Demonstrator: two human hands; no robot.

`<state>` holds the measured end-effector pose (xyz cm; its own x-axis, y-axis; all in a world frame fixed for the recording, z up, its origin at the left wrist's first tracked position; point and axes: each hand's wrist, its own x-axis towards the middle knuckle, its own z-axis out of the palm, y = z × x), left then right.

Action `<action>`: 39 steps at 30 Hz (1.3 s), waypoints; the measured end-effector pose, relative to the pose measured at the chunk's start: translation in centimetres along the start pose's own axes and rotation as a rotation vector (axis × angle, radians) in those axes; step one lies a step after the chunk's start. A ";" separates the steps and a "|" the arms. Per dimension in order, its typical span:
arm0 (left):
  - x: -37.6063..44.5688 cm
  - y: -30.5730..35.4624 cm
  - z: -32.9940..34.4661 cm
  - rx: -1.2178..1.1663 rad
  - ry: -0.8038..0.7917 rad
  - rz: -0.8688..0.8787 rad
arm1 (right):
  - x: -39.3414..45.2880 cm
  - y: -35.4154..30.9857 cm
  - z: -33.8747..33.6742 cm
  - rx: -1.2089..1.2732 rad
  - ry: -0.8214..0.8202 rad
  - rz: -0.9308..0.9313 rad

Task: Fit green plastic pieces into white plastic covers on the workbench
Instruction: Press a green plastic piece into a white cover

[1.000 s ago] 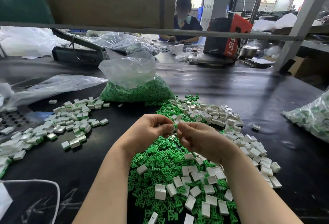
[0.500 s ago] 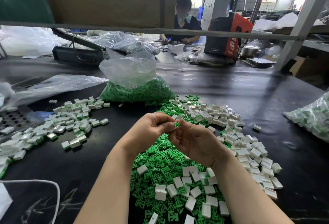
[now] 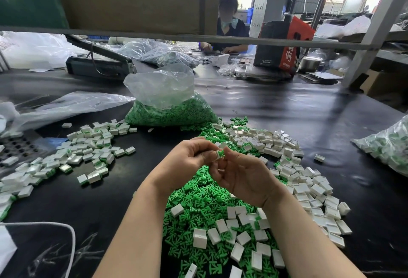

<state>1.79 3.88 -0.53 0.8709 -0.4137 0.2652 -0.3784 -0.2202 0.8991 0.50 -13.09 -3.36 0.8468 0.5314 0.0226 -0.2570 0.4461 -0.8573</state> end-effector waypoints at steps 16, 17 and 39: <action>0.0 0.2 0.1 -0.031 -0.003 0.005 | 0.1 0.2 0.0 0.063 0.003 -0.039; 0.0 0.2 0.1 -0.028 -0.002 0.005 | 0.1 0.2 0.0 0.069 0.004 -0.044; -0.1 0.4 0.1 -0.023 -0.026 0.041 | 0.0 0.1 0.3 0.140 -0.025 -0.037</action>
<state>1.55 3.70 -0.22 0.8463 -0.4447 0.2934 -0.4063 -0.1825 0.8953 0.32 -12.90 -3.29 0.8456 0.5295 0.0675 -0.2896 0.5614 -0.7752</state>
